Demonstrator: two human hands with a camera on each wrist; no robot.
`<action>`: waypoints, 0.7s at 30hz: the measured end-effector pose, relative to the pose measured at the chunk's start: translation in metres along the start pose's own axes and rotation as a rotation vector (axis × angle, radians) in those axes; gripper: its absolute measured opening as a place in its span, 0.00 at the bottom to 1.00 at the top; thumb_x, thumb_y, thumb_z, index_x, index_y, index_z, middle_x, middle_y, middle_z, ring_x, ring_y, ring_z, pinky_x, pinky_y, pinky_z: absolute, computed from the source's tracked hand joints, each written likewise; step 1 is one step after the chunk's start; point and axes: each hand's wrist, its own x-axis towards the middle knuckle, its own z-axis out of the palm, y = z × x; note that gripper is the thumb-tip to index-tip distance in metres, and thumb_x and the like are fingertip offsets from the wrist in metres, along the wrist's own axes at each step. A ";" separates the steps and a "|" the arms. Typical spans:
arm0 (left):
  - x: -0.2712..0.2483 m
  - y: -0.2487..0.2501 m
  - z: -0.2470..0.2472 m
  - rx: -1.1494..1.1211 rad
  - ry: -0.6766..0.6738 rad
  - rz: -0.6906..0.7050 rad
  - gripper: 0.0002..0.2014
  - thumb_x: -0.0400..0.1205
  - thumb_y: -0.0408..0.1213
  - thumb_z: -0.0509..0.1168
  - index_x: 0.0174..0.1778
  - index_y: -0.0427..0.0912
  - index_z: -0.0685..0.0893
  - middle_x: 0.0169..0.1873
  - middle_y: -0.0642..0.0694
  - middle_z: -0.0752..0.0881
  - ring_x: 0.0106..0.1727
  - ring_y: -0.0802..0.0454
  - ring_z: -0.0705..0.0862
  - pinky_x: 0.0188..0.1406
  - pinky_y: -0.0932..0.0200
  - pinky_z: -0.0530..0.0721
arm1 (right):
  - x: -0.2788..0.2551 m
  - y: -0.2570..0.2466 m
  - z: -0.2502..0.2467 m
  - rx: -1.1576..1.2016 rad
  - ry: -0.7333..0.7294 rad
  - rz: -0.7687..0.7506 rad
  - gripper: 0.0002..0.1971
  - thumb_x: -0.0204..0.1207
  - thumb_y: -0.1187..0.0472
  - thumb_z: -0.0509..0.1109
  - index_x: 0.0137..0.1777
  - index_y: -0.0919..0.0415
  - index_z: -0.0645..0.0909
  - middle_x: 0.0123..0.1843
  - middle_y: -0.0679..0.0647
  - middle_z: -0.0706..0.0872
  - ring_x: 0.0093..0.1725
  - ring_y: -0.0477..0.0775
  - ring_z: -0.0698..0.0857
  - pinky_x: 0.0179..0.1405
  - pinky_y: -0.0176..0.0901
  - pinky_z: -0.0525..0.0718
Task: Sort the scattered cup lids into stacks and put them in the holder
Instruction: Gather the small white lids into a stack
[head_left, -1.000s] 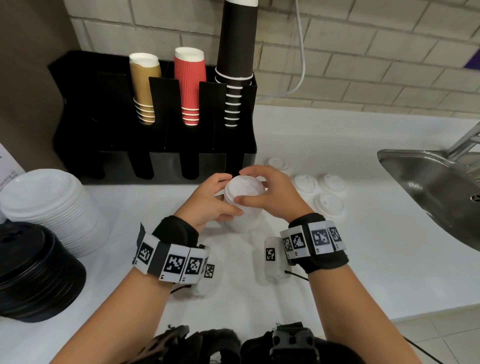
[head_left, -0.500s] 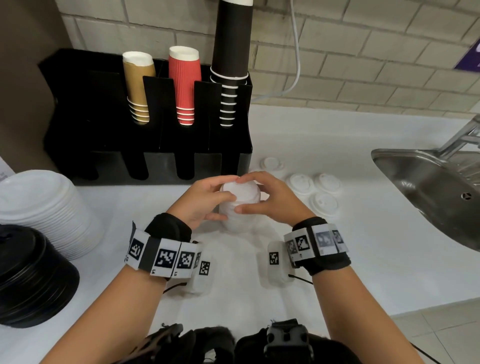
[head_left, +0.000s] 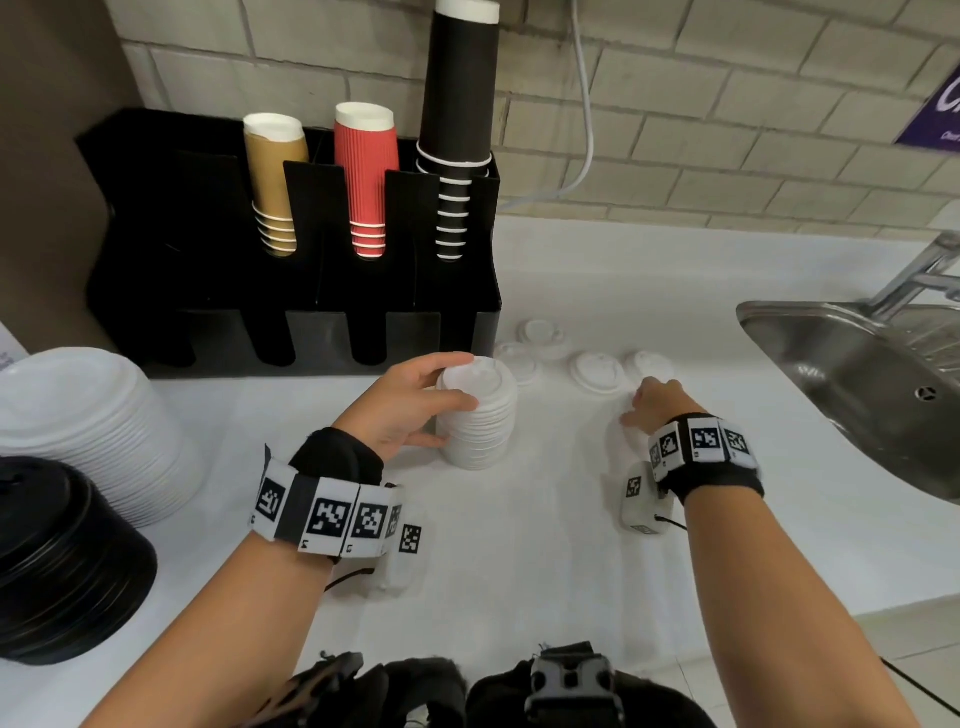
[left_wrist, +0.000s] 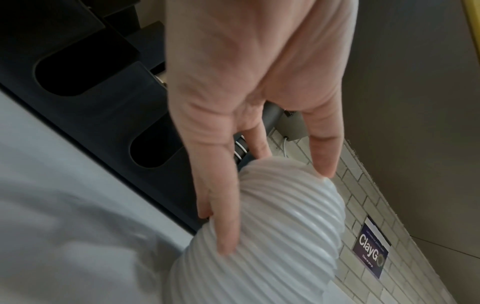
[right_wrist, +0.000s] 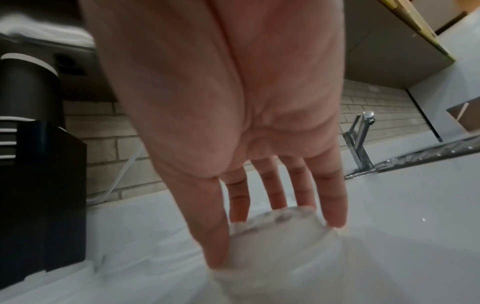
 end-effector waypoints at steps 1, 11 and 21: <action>0.000 0.000 0.000 0.010 0.010 0.012 0.22 0.78 0.33 0.74 0.63 0.59 0.84 0.63 0.57 0.83 0.64 0.55 0.81 0.50 0.49 0.90 | -0.001 0.000 -0.002 -0.005 0.008 -0.002 0.25 0.80 0.56 0.67 0.73 0.65 0.68 0.72 0.66 0.70 0.68 0.69 0.76 0.68 0.59 0.76; -0.004 0.001 0.003 0.027 0.037 0.062 0.23 0.77 0.32 0.76 0.63 0.59 0.84 0.64 0.54 0.80 0.63 0.52 0.81 0.47 0.53 0.90 | -0.057 -0.057 -0.017 0.926 0.060 -0.534 0.12 0.71 0.56 0.77 0.52 0.47 0.79 0.51 0.49 0.85 0.47 0.49 0.84 0.39 0.33 0.79; -0.010 0.000 0.004 0.017 0.035 0.089 0.34 0.74 0.29 0.77 0.72 0.59 0.77 0.66 0.54 0.81 0.65 0.47 0.84 0.55 0.39 0.89 | -0.074 -0.101 0.006 0.779 0.150 -0.771 0.16 0.68 0.54 0.80 0.55 0.49 0.82 0.59 0.50 0.82 0.59 0.45 0.81 0.55 0.30 0.78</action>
